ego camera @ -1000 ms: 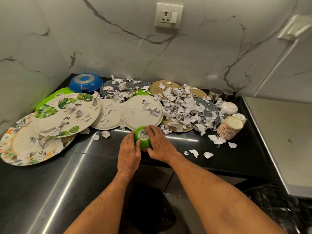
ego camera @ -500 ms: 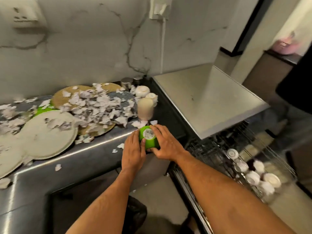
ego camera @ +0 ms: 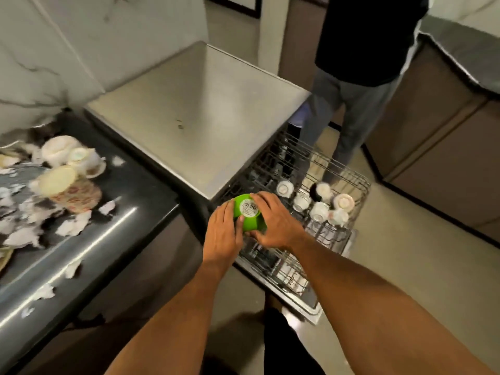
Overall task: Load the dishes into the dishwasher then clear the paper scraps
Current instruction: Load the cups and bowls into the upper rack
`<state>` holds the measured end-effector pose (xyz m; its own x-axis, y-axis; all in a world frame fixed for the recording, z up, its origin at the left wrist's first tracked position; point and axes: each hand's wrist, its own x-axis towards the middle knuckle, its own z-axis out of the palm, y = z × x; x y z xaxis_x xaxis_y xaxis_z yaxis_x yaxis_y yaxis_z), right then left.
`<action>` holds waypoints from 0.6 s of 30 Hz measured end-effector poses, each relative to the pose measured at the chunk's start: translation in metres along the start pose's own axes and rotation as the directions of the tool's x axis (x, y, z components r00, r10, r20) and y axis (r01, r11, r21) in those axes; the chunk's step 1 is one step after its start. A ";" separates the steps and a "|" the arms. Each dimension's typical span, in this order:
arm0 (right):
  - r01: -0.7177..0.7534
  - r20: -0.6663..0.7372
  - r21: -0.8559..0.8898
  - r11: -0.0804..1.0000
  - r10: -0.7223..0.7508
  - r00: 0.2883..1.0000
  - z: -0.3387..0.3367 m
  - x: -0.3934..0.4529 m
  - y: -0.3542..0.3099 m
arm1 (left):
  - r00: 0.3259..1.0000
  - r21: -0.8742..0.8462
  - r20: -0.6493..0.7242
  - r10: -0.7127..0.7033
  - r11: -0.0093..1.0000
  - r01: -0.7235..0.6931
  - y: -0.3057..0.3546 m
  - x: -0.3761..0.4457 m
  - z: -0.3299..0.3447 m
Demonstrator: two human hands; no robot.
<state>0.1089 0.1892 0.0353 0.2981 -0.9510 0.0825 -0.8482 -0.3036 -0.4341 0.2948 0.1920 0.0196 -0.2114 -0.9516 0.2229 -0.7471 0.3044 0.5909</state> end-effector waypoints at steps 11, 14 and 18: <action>-0.274 0.011 0.034 0.961 0.274 0.962 -0.009 0.011 0.178 | 0.951 0.028 0.308 0.006 0.999 -0.015 0.061 0.110 0.157; -0.345 0.018 0.030 0.938 0.345 0.938 -0.003 0.029 0.224 | 0.930 0.037 0.366 -0.029 0.999 0.017 0.067 0.145 0.197; -0.438 0.033 0.014 0.899 0.437 0.899 0.011 0.055 0.273 | 0.893 0.050 0.446 -0.064 0.998 0.047 0.068 0.186 0.245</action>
<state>-0.1020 0.0546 -0.0883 -0.0886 -0.9855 -0.1448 -0.8868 0.1443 -0.4391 0.0497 0.0252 -0.0887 -0.4217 -0.8876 -0.1850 -0.7868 0.2568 0.5613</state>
